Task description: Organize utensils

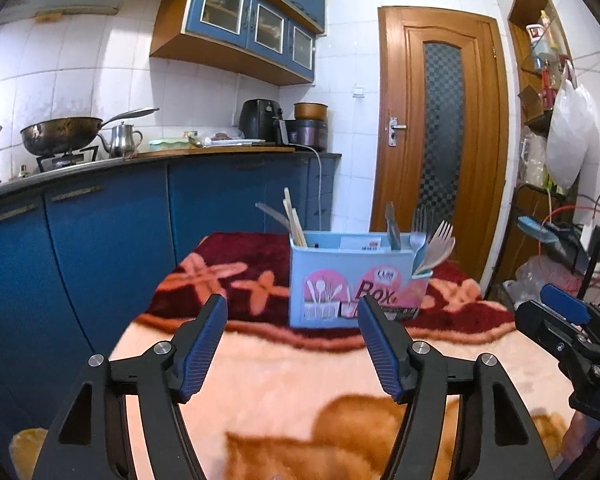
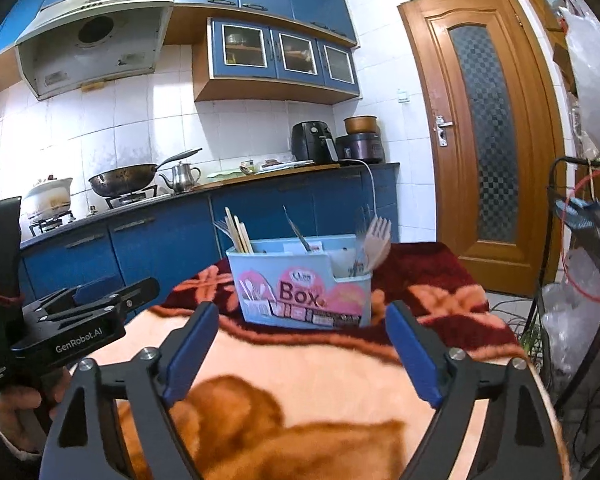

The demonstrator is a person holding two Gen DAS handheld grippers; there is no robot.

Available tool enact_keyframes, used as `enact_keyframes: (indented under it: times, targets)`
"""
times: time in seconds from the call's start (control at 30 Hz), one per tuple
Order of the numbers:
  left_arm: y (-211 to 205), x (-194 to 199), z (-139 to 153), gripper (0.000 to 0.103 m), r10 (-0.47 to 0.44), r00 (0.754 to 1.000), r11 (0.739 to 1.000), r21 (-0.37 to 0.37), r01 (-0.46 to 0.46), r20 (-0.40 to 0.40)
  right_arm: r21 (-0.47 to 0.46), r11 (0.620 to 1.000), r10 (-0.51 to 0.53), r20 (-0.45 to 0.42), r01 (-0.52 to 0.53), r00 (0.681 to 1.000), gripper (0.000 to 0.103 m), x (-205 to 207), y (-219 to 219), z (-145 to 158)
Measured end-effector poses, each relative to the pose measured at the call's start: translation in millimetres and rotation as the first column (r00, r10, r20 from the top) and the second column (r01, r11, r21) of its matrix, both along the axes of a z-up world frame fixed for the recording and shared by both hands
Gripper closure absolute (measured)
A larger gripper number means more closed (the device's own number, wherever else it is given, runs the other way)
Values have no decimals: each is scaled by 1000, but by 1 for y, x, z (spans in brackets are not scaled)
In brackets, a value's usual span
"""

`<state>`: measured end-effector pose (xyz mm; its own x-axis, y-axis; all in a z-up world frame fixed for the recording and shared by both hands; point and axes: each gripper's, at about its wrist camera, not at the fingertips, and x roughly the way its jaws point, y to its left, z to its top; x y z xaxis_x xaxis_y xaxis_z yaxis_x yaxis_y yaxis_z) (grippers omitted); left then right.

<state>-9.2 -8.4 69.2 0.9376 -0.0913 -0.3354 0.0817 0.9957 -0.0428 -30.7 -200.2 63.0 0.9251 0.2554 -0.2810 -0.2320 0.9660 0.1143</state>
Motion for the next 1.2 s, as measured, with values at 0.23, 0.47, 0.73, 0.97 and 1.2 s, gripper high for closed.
enact_keyframes:
  times: [0.23,0.47,0.73,0.97,1.2]
  targets:
    - [-9,0,-32,32,22,1000,1000,17,-22,-9,-8,999,-39,-15,39,999,12,4,-9,-27]
    - [-14,9,-53,32,49,997,998,36,-47,-59,-7,998,-65,-13,65,998,12,7,-16,-42]
    - [-13,5,-53,32,77,997,997,32,-76,-32,24,997,-78,5,78,997,12,3,-21,-45]
    - [-11,4,-53,32,87,996,996,21,-87,-19,18,996,-84,14,84,996,12,1,-21,-45]
    - [-12,3,-53,32,91,996,996,21,-91,-13,17,996,-85,16,84,996,12,1,-21,-46]
